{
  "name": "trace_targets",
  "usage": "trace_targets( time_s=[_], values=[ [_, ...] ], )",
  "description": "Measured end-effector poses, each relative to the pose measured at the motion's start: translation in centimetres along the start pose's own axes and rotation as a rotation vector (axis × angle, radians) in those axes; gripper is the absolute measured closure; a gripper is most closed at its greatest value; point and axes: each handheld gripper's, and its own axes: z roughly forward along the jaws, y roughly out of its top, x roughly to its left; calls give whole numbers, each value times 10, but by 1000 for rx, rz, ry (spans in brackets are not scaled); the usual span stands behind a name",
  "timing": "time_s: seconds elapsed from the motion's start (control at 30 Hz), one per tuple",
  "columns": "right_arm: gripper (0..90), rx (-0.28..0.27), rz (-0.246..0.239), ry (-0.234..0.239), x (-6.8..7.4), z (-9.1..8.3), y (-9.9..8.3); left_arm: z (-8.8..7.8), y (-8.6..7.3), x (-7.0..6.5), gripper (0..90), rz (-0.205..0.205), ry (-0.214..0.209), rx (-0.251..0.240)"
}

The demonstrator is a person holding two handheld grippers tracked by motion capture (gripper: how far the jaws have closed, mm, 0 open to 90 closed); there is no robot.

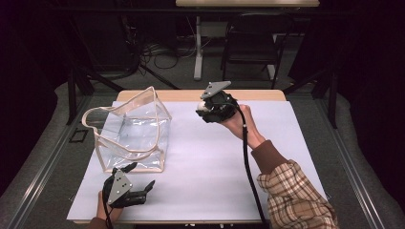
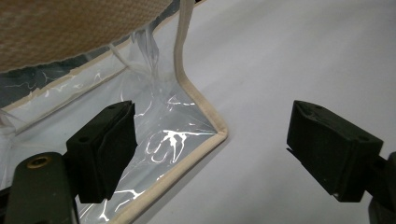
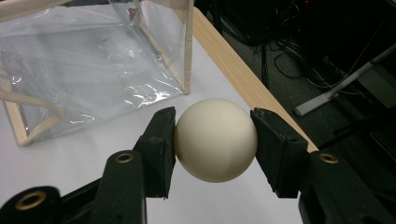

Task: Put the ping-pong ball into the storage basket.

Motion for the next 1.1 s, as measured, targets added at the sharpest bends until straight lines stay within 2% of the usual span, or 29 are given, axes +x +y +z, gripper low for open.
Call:
trace_targets(
  time_s=[1.1],
  values=[
    [510,-22,-45,13,11,6,25,0,0,0,160,2,-2,-2]
  ],
)
